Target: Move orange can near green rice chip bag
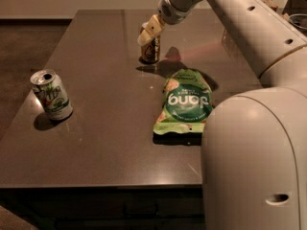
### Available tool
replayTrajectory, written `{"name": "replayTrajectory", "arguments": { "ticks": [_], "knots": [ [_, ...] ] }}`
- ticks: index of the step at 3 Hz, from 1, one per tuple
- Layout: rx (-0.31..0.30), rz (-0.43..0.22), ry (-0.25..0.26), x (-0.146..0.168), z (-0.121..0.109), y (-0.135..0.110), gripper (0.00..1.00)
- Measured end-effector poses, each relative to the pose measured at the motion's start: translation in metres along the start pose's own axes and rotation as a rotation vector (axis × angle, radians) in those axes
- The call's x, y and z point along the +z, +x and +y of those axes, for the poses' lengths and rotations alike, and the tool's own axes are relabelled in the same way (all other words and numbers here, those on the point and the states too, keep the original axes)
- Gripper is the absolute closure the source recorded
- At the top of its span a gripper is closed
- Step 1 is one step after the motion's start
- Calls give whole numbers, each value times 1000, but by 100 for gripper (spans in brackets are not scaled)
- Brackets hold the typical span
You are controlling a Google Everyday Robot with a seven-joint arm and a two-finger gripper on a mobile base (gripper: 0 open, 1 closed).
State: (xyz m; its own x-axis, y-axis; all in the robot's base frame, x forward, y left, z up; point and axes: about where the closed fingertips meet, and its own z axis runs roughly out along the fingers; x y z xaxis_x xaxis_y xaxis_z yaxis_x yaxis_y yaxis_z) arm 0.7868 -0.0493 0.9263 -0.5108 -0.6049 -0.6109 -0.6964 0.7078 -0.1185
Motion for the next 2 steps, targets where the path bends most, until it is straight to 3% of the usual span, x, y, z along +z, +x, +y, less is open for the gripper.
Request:
{"name": "replayTrajectory", "arguments": {
  "ticks": [1,2],
  "knots": [
    [-2,17,-37,4,9,0,18],
    [-8,29,-62,2,17,0,43]
  ]
}}
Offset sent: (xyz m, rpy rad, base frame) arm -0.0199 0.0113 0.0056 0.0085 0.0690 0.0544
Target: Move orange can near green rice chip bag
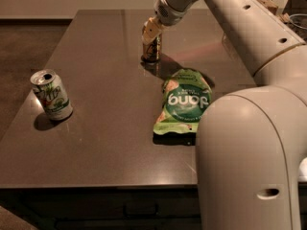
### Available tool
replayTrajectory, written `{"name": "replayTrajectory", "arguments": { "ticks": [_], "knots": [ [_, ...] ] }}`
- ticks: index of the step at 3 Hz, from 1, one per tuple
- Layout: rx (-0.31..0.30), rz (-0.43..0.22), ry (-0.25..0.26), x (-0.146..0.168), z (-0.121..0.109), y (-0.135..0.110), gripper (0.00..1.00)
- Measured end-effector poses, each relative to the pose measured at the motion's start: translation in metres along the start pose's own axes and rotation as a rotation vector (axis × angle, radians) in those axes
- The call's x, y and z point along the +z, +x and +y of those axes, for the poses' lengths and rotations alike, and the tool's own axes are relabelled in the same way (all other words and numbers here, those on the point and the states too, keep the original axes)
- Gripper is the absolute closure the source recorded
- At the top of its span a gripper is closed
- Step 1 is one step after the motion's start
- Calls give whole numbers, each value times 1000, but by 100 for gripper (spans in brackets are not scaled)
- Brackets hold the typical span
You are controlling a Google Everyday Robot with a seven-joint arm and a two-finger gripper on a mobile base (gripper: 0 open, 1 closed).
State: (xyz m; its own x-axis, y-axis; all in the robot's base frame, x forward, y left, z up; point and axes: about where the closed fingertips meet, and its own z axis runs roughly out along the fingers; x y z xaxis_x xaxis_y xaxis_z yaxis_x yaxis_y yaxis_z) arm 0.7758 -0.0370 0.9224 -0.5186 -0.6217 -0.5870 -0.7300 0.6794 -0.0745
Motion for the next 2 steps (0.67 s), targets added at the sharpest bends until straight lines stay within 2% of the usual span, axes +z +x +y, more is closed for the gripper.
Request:
{"name": "replayTrajectory", "arguments": {
  "ticks": [1,2],
  "knots": [
    [0,-10,-17,-8,6,3,66],
    [-11,-35,-14,-30,12,10,89]
  ]
}}
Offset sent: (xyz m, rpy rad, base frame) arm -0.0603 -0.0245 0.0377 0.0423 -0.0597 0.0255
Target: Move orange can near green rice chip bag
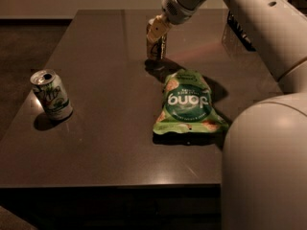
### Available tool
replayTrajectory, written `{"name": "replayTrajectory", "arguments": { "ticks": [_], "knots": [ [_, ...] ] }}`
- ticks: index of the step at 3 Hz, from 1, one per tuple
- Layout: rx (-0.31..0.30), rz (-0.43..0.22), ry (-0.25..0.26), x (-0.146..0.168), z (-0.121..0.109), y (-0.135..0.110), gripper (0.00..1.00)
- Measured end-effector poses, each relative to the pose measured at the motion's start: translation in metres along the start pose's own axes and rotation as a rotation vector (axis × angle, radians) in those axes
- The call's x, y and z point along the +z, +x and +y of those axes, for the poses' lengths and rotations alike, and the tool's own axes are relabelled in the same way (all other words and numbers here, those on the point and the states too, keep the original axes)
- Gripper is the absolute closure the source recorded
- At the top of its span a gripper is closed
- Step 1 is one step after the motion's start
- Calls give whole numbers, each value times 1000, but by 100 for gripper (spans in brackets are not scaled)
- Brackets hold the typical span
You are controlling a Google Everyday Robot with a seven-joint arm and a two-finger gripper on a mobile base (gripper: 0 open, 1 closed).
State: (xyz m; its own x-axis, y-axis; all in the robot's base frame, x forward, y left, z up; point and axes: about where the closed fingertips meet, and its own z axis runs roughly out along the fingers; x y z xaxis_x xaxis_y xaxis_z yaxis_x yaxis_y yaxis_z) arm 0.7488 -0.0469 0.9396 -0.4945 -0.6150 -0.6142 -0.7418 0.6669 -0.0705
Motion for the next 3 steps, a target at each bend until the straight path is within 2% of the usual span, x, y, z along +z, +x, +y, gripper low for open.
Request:
{"name": "replayTrajectory", "arguments": {
  "ticks": [1,2,3],
  "knots": [
    [10,-7,8,-18,4,18,100],
    [25,-9,10,-33,8,41,100],
    [42,4,16,-40,9,64,84]
  ]
}}
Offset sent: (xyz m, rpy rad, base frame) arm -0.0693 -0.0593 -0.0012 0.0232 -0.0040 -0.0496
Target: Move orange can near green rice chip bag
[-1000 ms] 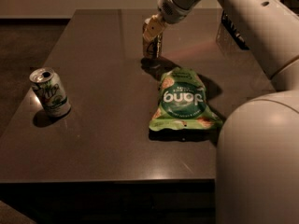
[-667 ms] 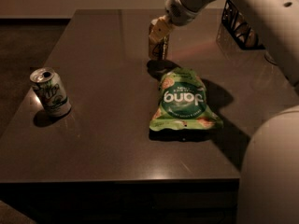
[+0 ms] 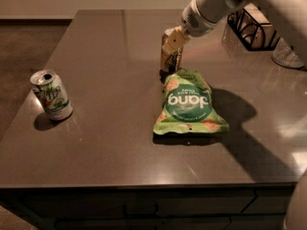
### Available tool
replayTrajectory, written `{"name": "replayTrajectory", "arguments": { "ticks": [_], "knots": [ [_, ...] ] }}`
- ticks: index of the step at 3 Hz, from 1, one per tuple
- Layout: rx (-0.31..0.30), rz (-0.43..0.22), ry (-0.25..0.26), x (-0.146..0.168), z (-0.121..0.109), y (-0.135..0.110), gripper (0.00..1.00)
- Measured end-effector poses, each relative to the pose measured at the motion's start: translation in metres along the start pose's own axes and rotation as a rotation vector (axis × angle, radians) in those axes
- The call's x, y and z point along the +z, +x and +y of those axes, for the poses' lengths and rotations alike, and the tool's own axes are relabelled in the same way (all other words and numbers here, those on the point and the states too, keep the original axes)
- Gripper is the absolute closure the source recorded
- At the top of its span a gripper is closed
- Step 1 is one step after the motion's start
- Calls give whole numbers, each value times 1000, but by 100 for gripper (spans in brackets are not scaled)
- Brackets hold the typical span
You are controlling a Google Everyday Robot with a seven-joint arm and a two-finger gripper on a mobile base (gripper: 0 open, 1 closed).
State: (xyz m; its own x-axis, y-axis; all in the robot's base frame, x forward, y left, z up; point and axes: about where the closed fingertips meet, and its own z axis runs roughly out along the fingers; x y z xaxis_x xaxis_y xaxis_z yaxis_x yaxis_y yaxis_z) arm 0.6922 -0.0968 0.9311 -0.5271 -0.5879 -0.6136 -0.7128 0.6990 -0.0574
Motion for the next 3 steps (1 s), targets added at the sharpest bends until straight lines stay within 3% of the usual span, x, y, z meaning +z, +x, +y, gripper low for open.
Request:
{"name": "replayTrajectory", "arguments": {
  "ticks": [2,3],
  "knots": [
    [22,34,9,-10,-3,34,37],
    [20,36,6,-8,-2,34,15]
  ]
}}
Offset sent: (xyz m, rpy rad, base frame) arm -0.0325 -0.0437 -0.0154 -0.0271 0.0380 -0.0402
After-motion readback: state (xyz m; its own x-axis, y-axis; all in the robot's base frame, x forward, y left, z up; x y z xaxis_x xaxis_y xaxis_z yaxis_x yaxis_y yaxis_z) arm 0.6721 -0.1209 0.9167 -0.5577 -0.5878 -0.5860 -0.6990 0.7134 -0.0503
